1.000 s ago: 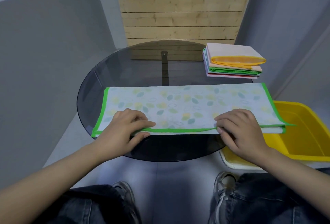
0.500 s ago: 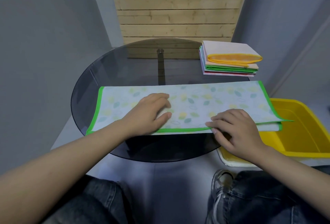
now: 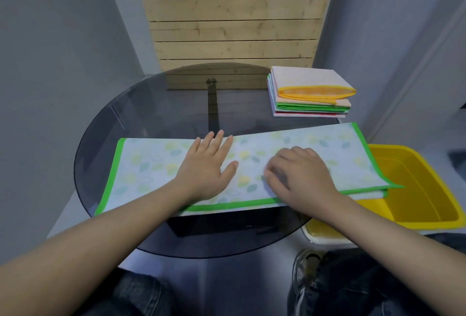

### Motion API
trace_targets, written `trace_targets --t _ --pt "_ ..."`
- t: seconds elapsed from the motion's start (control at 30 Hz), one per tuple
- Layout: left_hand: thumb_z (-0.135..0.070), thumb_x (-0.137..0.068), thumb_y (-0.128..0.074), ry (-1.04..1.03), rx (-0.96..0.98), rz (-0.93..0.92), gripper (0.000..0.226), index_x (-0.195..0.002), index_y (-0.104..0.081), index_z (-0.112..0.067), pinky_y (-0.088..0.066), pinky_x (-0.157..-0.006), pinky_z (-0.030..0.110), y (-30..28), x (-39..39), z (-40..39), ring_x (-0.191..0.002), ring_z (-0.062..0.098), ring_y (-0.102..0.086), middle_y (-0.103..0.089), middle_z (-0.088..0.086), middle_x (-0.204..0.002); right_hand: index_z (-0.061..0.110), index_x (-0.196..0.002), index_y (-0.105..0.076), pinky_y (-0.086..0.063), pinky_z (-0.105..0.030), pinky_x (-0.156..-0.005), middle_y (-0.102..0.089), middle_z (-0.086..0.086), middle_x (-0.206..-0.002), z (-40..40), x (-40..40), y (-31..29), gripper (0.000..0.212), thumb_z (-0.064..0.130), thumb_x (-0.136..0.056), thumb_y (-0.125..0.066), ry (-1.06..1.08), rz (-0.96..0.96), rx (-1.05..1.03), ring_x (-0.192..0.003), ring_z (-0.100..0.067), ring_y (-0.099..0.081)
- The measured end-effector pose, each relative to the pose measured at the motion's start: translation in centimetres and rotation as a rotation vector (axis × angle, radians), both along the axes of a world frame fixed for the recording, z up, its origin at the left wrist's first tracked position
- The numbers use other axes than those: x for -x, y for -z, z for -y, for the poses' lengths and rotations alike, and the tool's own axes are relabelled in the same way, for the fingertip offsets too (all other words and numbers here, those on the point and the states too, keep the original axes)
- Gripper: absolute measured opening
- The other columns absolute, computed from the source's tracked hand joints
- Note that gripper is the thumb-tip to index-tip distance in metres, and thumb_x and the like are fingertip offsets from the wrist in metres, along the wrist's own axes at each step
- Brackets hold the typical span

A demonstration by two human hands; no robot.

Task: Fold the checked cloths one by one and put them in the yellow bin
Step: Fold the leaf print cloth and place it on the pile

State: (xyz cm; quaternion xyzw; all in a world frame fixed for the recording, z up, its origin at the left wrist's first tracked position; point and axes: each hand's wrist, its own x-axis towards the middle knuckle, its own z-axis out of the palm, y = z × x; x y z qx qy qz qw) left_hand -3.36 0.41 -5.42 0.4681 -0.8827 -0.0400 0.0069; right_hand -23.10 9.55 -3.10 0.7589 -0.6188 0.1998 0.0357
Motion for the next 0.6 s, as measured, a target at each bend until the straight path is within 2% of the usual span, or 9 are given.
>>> trace_targets --t 0.07,0.1,0.17,0.23,0.3,0.53,0.6 --pt "-0.058 -0.084 0.002 0.004 -0.002 -0.008 0.074 -0.151 0.004 -0.025 0.006 -0.120 0.037 0.0 0.1 -0.1 -0.147 0.016 0.010 0.007 -0.001 -0.160 0.019 -0.117 -0.060 -0.037 -0.037 -0.092 -0.061 -0.002 -0.118 2.6 -1.3 -0.3 0.053 0.041 -0.087 -0.023 0.013 0.020 -0.150 -0.110 -0.026 -0.052" --pt "-0.059 -0.082 0.006 0.004 -0.003 -0.012 0.078 -0.151 0.005 -0.024 0.006 -0.119 0.036 0.0 0.1 -0.1 -0.147 0.016 0.010 0.008 -0.001 -0.160 0.019 -0.132 -0.049 -0.031 -0.037 -0.103 -0.051 -0.002 -0.135 3.9 -2.0 -0.2 0.052 0.038 -0.091 -0.023 0.011 0.045 -0.215 -0.126 -0.024 -0.042" --pt "-0.056 -0.082 0.007 -0.006 -0.011 -0.022 0.078 -0.151 0.005 -0.020 0.007 -0.119 0.035 -0.1 0.3 -0.1 -0.147 0.015 0.011 0.008 -0.001 -0.160 0.019 -0.146 -0.028 -0.013 -0.033 -0.117 -0.029 0.000 -0.153 5.8 -3.6 0.5 0.049 0.029 -0.098 -0.026 -0.009 0.079 -0.293 -0.142 -0.018 -0.019" --pt "-0.049 -0.086 0.002 -0.024 -0.020 -0.036 0.073 -0.151 0.005 -0.017 0.007 -0.120 0.034 -0.1 0.3 0.1 -0.147 0.013 0.011 0.008 -0.001 -0.160 0.020 -0.149 -0.015 -0.002 -0.031 -0.118 -0.015 0.002 -0.158 6.6 -4.7 1.1 0.051 0.028 -0.100 -0.023 -0.010 0.049 -0.320 -0.145 -0.014 -0.007" --pt "-0.047 -0.084 0.003 -0.045 -0.017 -0.044 0.073 -0.151 0.003 -0.016 0.007 -0.120 0.034 -0.2 -0.1 0.1 -0.147 0.012 0.010 0.006 -0.001 -0.160 0.020 -0.150 -0.009 0.002 -0.029 -0.117 -0.009 0.003 -0.159 6.7 -5.0 1.6 0.052 0.031 -0.100 -0.019 -0.003 -0.013 -0.314 -0.146 -0.012 -0.003" --pt "-0.051 -0.084 -0.001 -0.263 -0.069 -0.039 0.075 -0.151 0.002 -0.018 0.008 -0.119 0.034 -0.5 -7.9 1.0 -0.146 0.011 0.012 0.008 -0.003 -0.160 0.020 -0.150 -0.006 0.005 -0.027 -0.117 -0.004 0.005 -0.159 6.4 -4.9 1.6 0.053 0.033 -0.100 -0.014 0.000 -0.043 -0.335 -0.146 -0.010 0.002" --pt "-0.051 -0.092 -0.005 -0.298 -0.086 -0.034 0.069 -0.152 0.002 -0.018 0.009 -0.118 0.032 -0.8 -9.8 1.2 -0.146 0.012 0.012 0.008 -0.002 -0.160 0.020 -0.150 -0.006 0.006 -0.028 -0.116 -0.004 0.005 -0.159 6.4 -5.1 1.6 0.053 0.034 -0.100 -0.013 0.013 -0.052 -0.341 -0.146 -0.011 0.002"
